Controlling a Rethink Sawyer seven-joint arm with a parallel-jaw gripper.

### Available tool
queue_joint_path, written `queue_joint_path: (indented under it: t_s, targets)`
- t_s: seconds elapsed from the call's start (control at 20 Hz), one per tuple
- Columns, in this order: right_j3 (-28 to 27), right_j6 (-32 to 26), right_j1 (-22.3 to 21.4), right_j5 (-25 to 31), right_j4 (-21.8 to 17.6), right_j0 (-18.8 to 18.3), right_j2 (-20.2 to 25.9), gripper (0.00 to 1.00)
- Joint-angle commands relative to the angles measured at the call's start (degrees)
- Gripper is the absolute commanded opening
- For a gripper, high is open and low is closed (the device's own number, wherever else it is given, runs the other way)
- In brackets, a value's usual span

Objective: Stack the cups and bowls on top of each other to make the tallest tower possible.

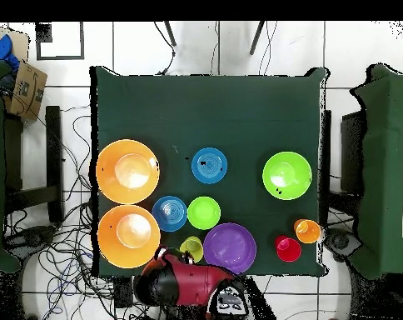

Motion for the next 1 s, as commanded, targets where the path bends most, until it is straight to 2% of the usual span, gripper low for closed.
queue_joint_path:
  t_s: [0.05,0.2,0.3,0.45,0.7,1.0]
  targets:
    - [-5.3,6.17,6.25,-5.8,-1.23,3.75,-1.69,1.0]
    - [-5.43,6.19,7.76,-7.3,-1.29,4.72,-3.26,1.0]
    - [-5.87,5.2,8.66,-3.89,-0.81,5.32,-4.05,1.0]
    - [-6.58,4.41,11.1,-2.25,-0.71,6.0,-5.55,1.0]
    - [-7.14,4.21,12.47,-0.52,-0.31,5.88,-5.94,1.0]
    - [-5.93,4.47,13.61,-3.71,-2.72,1.31,-1.67,1.0]
